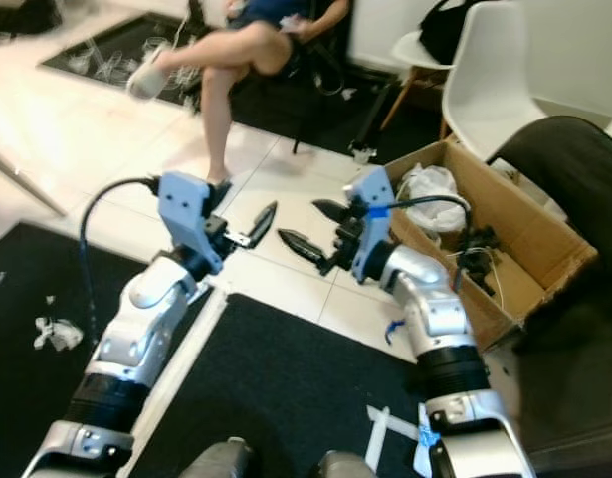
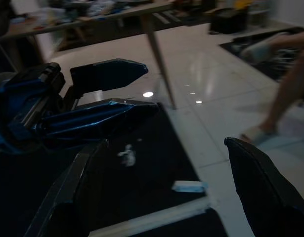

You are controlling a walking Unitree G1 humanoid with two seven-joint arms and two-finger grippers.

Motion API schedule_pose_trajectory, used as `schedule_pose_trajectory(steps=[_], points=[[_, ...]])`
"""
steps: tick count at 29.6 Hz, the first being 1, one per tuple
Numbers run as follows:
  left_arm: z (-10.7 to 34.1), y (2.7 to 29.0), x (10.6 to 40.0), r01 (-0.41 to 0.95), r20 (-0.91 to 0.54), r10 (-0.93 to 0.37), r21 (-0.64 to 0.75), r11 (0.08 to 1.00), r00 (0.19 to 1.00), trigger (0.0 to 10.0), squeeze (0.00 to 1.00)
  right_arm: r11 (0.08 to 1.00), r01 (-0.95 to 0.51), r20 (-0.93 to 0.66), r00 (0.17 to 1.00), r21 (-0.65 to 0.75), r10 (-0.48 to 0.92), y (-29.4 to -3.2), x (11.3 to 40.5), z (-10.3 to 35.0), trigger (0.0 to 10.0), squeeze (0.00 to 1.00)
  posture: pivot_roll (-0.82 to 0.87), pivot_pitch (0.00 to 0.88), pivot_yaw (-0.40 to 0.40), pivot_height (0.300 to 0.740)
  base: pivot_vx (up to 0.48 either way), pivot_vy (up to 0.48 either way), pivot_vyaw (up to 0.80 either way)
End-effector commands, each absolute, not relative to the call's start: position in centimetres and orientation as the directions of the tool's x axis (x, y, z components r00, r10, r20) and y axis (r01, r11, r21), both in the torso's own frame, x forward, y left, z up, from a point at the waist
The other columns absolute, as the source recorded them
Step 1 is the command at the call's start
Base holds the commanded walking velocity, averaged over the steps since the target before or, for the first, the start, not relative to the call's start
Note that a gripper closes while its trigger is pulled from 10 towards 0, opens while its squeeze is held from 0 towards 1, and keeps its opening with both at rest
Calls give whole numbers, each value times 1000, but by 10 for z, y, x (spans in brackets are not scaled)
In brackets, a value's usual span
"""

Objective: Picking trash to rubbish bin

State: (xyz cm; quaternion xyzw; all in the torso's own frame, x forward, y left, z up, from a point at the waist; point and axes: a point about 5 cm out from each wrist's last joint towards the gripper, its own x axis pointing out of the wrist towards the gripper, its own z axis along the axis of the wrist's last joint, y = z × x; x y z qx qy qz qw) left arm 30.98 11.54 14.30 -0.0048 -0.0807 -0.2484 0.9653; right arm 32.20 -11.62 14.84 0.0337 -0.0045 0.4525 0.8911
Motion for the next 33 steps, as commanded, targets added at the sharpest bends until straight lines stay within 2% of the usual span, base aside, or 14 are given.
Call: schedule_pose_trajectory(steps=[1,9,13,14,15,17,20,22,24,26,30,33], points=[[140,114,309,494,157,-492,30,869,856,10000,0,592,-804,40,594,50,803,-120,322,149,10000,0,-28,0,-48,740,0,0,744],[140,116,309,494,171,-490,19,869,855,10000,0,580,-812,61,583,62,810,-120,323,149,10000,0,-28,0,-50,740,0,0,742],[145,120,306,503,250,-475,-57,862,844,10000,0,578,-807,110,589,119,800,-122,324,151,10000,0,-28,0,-50,740,0,0,738],[148,125,304,495,304,-441,-128,859,844,10000,0,594,-780,161,623,195,765,-127,326,152,10000,0,-28,0,-50,740,0,0,719],[148,125,304,495,304,-441,-128,859,844,10000,0,594,-780,161,623,195,765,-127,326,152,10000,0,-28,0,-50,740,0,0,719],[148,135,302,469,361,-370,-241,850,856,10000,0,610,-728,222,680,313,699,-137,329,152,10000,0,-32,0,-52,740,0,0,716],[147,138,301,460,370,-349,-273,845,861,10000,0,615,-712,232,696,339,679,-140,330,151,10000,0,-32,0,-52,740,0,0,710],[135,147,297,400,339,-306,-254,881,890,10000,0,664,-637,216,765,391,607,-151,331,142,10000,0,-30,0,-54,740,0,0,709],[122,151,290,340,288,-282,-172,925,915,10000,0,692,-612,207,787,383,582,-156,328,137,10000,0,-26,0,-54,740,0,0,712],[119,158,284,230,282,-178,-164,959,943,10000,0,712,-618,199,785,334,587,-157,322,137,10000,0,-27,0,-54,740,0,0,709],[117,167,274,135,293,-91,-132,982,952,10000,0,738,-625,186,781,254,597,-160,310,135,10000,0,-25,0,-54,740,0,0,708],[115,167,268,131,300,-94,-106,986,949,10000,0,746,-633,177,774,206,608,-162,300,133,10000,0,-49,0,-36,740,0,0,692]])
